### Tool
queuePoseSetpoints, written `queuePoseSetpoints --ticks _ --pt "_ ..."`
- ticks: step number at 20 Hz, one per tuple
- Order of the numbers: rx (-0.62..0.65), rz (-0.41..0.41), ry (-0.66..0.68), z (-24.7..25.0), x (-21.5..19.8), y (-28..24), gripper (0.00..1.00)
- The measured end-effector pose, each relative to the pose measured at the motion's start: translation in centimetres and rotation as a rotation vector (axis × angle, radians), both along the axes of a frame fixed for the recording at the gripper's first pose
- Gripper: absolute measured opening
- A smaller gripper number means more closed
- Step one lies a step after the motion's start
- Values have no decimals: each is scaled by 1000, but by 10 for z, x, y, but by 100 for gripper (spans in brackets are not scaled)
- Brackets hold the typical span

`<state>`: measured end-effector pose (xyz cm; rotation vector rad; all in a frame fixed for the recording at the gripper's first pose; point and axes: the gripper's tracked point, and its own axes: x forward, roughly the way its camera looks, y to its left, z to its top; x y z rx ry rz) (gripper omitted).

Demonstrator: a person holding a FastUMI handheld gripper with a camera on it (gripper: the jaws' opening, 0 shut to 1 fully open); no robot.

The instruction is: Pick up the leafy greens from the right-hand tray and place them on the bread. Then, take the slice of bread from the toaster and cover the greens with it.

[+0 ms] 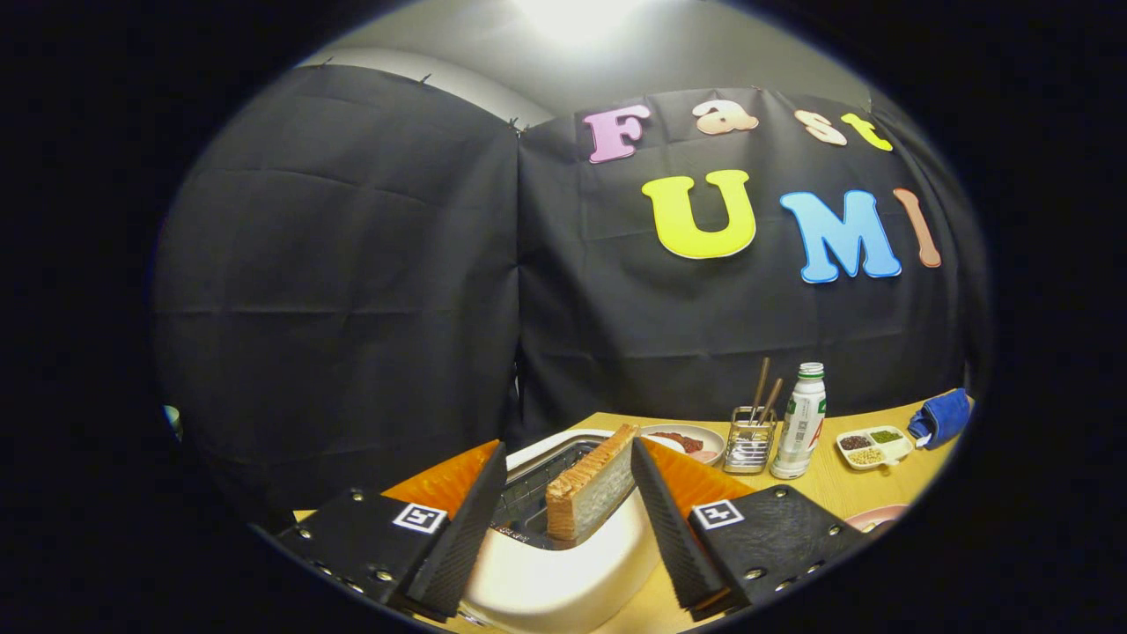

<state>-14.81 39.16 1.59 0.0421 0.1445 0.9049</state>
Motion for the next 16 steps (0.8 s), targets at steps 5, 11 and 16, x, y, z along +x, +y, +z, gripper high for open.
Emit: queuePoseSetpoints --ticks 5,11,16 --pt "-5 -30 14 -3 4 -3 32" --pt "124 0 79 17 -6 9 1" --pt "206 11 39 40 -1 6 1"
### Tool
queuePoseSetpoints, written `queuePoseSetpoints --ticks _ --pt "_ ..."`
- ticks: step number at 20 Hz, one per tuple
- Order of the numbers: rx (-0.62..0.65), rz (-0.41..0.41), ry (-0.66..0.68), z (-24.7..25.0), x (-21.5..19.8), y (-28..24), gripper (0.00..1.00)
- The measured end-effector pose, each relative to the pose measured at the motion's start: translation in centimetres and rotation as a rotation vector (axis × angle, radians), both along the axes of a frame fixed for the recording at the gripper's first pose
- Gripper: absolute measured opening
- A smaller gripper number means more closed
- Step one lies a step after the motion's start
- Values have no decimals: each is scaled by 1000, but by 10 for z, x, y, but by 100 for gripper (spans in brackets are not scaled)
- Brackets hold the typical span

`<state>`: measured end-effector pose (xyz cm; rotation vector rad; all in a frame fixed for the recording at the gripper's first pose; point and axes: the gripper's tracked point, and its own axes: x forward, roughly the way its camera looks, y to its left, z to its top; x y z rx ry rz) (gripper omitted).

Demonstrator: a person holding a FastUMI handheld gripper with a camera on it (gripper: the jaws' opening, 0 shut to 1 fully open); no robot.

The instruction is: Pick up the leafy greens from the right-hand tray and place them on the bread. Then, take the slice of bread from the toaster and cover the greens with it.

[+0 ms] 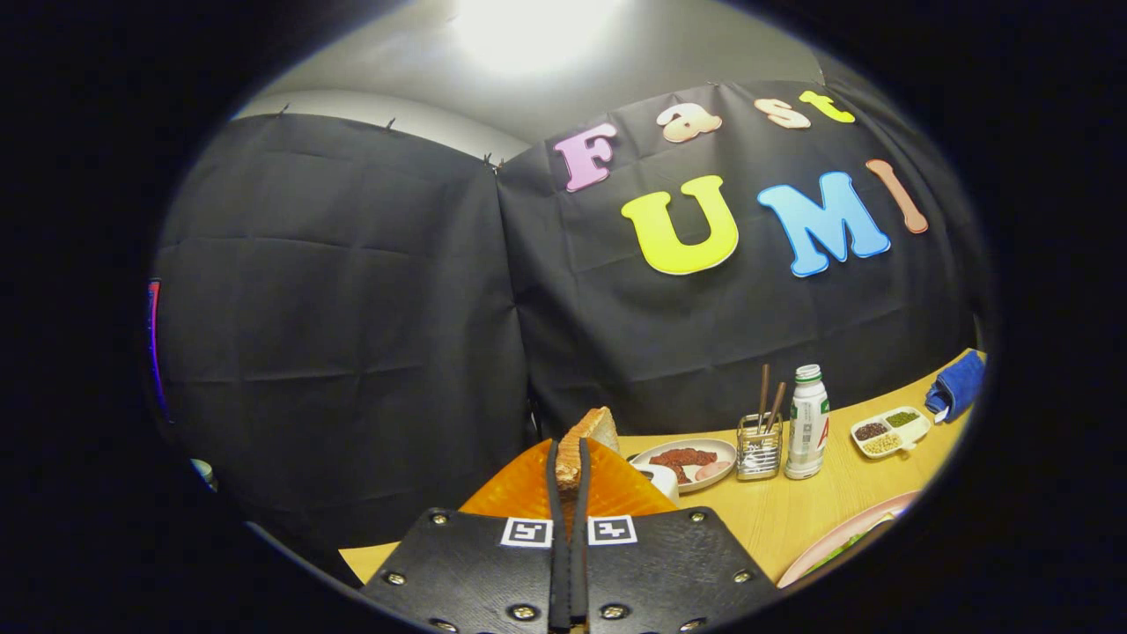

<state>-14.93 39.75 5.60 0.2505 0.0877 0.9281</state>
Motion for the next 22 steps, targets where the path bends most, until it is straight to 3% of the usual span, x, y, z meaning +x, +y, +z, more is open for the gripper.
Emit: queuePoseSetpoints --ticks 4,12,22 --pt "83 7 -5 23 -1 -2 0" --pt "46 -112 -78 30 34 -56 0" --pt "-202 -371 -96 -7 78 -166 0"
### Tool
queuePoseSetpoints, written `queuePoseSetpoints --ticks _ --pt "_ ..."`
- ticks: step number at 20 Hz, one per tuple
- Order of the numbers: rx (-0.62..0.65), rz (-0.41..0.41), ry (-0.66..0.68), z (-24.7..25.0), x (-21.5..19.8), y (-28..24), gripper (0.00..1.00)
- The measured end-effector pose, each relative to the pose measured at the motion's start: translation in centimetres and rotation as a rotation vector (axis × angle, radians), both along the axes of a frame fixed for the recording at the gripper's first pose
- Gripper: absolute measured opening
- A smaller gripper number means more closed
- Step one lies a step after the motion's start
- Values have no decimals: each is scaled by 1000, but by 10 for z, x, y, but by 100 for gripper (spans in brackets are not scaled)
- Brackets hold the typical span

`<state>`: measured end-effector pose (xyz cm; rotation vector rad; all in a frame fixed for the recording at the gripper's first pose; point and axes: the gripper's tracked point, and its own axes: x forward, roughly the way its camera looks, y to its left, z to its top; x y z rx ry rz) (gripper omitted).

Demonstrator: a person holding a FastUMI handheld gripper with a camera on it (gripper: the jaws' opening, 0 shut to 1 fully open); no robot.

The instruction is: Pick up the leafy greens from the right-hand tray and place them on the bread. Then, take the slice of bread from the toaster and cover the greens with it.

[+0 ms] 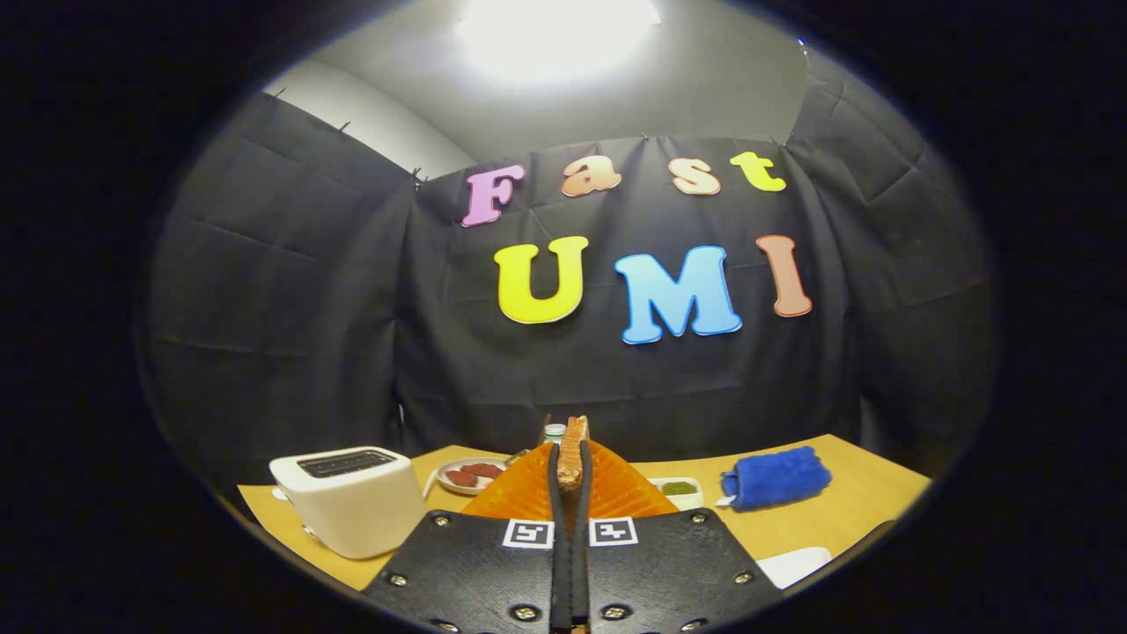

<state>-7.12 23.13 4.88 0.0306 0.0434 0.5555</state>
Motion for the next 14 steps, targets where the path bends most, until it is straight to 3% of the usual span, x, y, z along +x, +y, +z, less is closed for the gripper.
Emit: queuePoseSetpoints --ticks 4,9,14 --pt "-22 -69 78 -21 -1 -26 0" --pt "0 -40 159 -39 -13 -20 0" --pt "-40 27 147 -49 -23 -7 0"
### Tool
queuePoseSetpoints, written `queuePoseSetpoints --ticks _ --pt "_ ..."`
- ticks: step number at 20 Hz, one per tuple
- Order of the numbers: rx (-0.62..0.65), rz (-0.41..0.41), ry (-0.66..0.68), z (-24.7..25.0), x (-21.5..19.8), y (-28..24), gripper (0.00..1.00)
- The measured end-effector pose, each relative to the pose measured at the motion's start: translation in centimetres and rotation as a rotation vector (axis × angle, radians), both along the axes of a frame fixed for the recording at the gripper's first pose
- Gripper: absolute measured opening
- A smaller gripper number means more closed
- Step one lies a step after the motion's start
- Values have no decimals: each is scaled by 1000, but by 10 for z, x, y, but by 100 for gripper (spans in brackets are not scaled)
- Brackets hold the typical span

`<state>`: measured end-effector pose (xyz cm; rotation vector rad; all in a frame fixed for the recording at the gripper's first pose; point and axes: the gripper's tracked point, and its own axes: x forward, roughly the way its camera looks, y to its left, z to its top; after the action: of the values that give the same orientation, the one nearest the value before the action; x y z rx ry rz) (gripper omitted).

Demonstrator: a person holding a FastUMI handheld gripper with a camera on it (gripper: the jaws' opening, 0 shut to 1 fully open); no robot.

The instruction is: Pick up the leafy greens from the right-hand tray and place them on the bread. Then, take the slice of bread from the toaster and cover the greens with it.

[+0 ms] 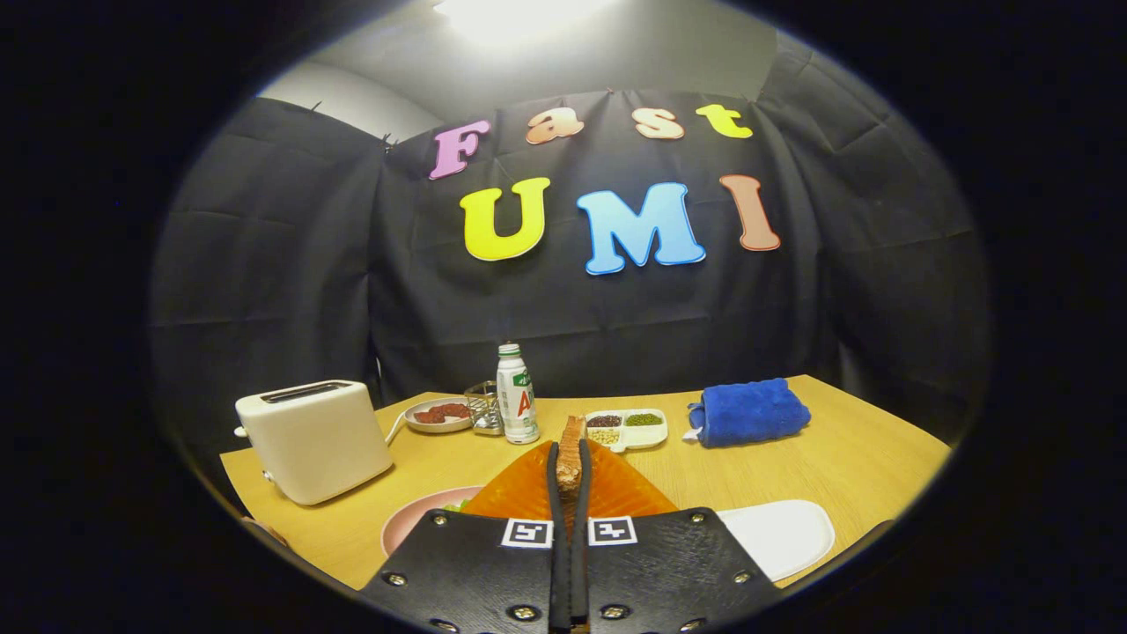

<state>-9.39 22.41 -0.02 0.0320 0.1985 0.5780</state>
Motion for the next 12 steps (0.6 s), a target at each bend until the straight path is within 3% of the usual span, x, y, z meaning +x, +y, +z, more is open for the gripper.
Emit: queuePoseSetpoints --ticks 9,12 --pt "-120 119 -30 -14 -13 19 1" --pt "-120 184 26 -25 -30 30 1"
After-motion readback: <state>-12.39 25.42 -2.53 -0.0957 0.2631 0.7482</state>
